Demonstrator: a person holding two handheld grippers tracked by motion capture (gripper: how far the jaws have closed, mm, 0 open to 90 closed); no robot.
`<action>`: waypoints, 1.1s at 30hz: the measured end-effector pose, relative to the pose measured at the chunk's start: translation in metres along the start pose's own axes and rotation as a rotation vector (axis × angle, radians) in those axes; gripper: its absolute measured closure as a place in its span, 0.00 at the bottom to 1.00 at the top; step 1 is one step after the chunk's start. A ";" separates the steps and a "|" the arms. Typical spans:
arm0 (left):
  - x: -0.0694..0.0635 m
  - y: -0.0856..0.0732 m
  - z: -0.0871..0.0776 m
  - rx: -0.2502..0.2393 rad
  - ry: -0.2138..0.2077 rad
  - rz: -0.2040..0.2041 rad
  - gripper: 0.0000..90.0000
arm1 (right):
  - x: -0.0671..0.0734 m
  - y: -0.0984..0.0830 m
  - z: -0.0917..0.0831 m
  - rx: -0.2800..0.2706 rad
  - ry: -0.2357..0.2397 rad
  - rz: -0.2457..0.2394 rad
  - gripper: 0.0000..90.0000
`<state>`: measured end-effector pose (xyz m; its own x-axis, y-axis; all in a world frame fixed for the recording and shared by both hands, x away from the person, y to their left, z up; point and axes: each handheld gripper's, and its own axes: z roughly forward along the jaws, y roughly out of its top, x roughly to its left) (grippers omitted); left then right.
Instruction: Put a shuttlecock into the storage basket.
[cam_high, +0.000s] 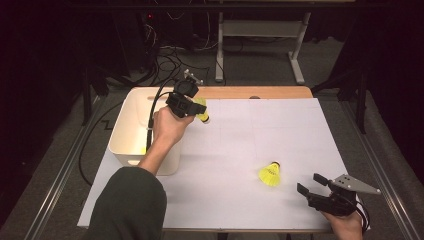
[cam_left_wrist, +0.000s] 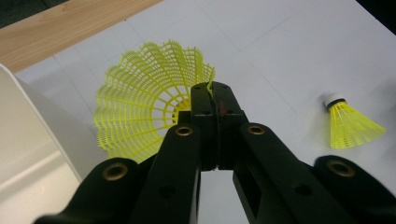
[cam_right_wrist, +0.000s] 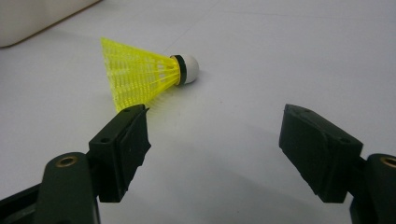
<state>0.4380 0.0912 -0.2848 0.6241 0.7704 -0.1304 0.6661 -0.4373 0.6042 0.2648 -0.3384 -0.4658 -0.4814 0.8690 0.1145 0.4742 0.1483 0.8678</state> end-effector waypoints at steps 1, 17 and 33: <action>0.000 0.000 -0.001 -0.002 0.000 0.000 1.00 | 0.000 0.000 0.000 0.000 0.000 0.000 0.28; 0.007 -0.002 -0.010 -0.013 0.014 -0.010 1.00 | 0.000 0.000 0.000 0.001 0.001 0.000 0.28; 0.013 -0.004 -0.020 -0.026 0.030 -0.022 1.00 | 0.000 0.000 0.000 0.000 0.002 -0.001 0.28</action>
<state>0.4350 0.1124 -0.2733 0.5966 0.7935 -0.1200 0.6681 -0.4083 0.6220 0.2652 -0.3384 -0.4659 -0.4831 0.8681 0.1143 0.4736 0.1493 0.8680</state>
